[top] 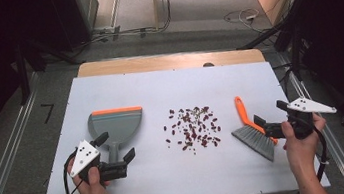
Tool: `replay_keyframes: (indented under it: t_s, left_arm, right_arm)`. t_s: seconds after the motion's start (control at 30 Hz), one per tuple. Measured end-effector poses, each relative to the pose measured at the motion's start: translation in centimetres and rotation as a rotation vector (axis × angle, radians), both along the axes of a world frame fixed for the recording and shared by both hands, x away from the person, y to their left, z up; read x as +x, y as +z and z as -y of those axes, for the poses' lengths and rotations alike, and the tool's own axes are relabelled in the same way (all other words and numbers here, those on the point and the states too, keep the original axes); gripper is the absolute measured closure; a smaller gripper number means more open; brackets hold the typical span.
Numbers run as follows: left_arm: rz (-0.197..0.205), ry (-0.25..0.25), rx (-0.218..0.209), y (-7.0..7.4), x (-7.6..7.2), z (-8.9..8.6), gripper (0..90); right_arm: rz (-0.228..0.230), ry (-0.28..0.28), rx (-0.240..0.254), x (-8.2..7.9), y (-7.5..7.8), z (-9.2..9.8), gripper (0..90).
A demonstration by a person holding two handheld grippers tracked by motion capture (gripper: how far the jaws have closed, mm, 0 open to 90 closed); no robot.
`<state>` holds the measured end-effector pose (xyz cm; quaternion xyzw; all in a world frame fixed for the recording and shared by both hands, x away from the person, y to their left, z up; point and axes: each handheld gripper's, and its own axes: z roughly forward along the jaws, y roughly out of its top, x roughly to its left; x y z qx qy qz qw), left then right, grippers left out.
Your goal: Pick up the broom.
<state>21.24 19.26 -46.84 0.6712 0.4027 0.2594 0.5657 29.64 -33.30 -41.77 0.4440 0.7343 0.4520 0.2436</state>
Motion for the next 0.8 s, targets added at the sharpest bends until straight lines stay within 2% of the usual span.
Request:
replay_keyframes:
  t_s: [0.2,0.23,0.27,0.4,0.43,0.53,0.57,0.6,0.63,0.67,0.7,0.8]
  left_arm:
    - [-0.002,-0.005,0.001,0.0,0.0,0.3,0.0]
    - [-0.003,-0.005,-0.001,0.0,0.0,0.3,0.0]
    - [0.0,-0.006,-0.004,0.0,0.0,0.4,0.0]
    - [-0.001,-0.019,0.006,0.0,0.0,0.5,0.0]
    - [-0.002,-0.022,0.005,0.0,0.0,0.6,0.0]
    - [-0.007,-0.025,-0.001,-0.1,0.0,0.6,0.0]
    - [-0.008,-0.025,-0.002,-0.1,0.0,0.6,0.0]
    - [-0.008,-0.026,-0.002,0.0,0.0,0.5,0.0]
    - [-0.009,-0.026,0.001,0.0,0.0,0.5,0.0]
    - [-0.009,-0.024,0.001,0.0,0.0,0.5,0.0]
    - [-0.008,-0.025,-0.001,0.0,0.0,0.5,0.0]
    - [-0.009,-0.025,-0.001,0.0,0.0,0.4,0.0]
  right_arm:
    - [-0.023,-0.012,0.0,1.6,1.7,-0.3,0.0]
    - [-0.018,-0.036,-0.013,2.3,2.3,-0.5,0.1]
    - [-0.017,-0.038,-0.019,2.6,2.6,-0.6,2.6]
    - [-0.034,-0.039,-0.037,3.4,2.8,-0.8,4.1]
    - [-0.056,-0.02,-0.037,3.9,2.2,-0.9,5.5]
    - [-0.142,-0.029,-0.062,4.8,1.2,-1.0,17.2]
    - [-0.142,-0.029,-0.062,4.8,1.2,-1.0,17.2]
    - [-0.203,-0.042,-0.049,5.2,0.4,-1.0,26.3]
    - [-0.203,-0.042,-0.049,5.2,0.4,-1.0,26.3]
    - [-0.26,-0.038,-0.077,5.5,-0.4,-1.3,33.2]
    - [-0.28,-0.034,-0.096,5.5,-0.8,-1.5,37.9]
    - [-0.33,-0.025,-0.143,5.8,-1.8,-2.1,43.3]
